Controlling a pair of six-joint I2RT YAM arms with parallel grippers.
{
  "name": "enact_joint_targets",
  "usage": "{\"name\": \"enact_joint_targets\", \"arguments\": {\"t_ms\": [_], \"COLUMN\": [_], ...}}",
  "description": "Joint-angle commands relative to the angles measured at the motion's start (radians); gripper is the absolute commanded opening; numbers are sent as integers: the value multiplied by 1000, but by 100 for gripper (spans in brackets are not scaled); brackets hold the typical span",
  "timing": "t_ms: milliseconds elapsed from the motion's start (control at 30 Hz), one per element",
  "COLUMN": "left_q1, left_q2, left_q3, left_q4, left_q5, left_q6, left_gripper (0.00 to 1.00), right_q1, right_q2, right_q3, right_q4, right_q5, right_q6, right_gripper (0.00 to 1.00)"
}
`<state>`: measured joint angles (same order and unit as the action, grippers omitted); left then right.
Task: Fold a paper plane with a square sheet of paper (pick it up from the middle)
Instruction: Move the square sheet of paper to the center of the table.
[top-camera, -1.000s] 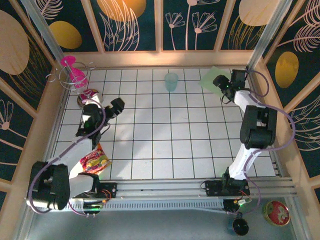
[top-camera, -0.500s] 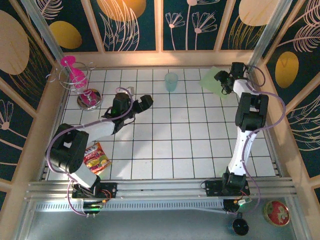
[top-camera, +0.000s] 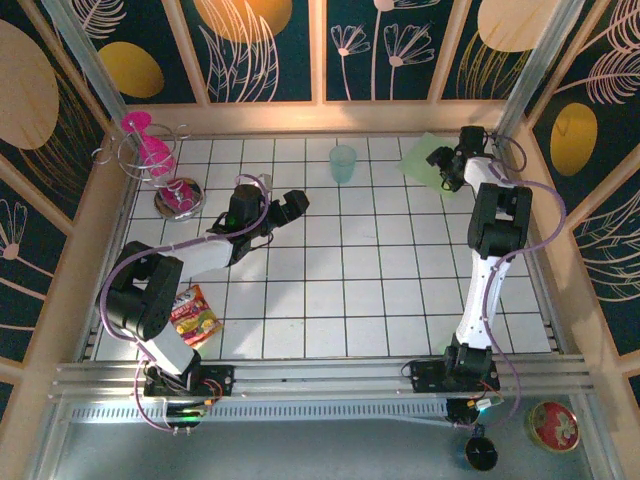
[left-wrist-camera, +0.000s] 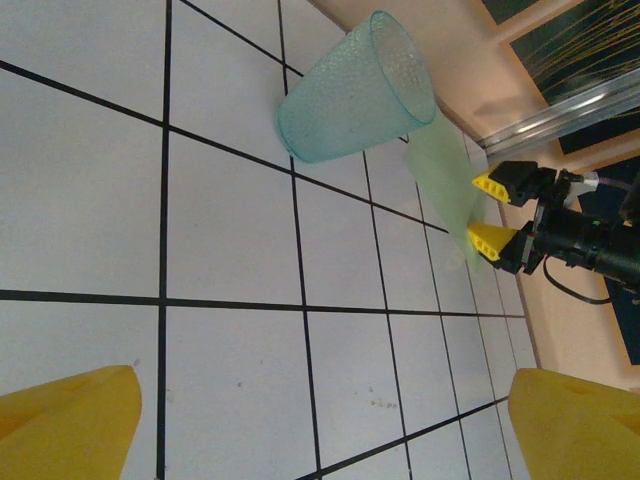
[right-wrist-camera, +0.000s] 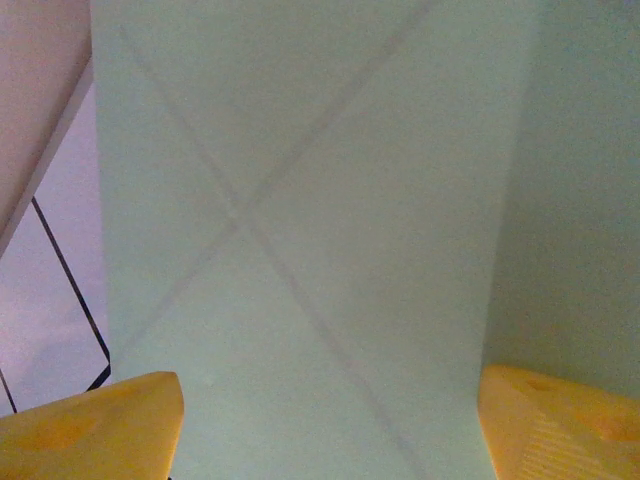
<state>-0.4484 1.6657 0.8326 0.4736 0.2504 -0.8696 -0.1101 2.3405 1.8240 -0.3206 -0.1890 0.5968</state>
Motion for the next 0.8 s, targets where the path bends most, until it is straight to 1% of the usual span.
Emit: {"name": "enact_joint_targets", "arguments": {"t_ms": [0,100,167,367,467,600,767], "left_q1": [-2,-1,-2,2,13,34,61], "left_q2": [20,11,1,-28,-39,-49,-46], "left_q3": [32,33,25,18,17,3,-7], "left_q4": [-22,-32,-38,-94,-119,-127,-118], "left_q5": [-9,-21,-47,-103,-116,-123,-116], "left_q6": [-3,16,36,103,121,124,108], "left_gripper": [94,95,98,99,99,99,99], "right_q1": [22,47,72,186,264,394,570], "right_q2": [9,-39,-82,-249,-313,-403,-470], "right_q3": [-19,-99,-169,-417,-518,-657,-735], "right_q4": [-136,-145,-140,-131,-168,-182,-177], "right_q5": [-14,-33,-41,-28,-9,2,-27], "right_q6": [-32,-35,-40,-39,-51,-26,-4], "right_gripper": [78,78,78,78,78,78,77]}}
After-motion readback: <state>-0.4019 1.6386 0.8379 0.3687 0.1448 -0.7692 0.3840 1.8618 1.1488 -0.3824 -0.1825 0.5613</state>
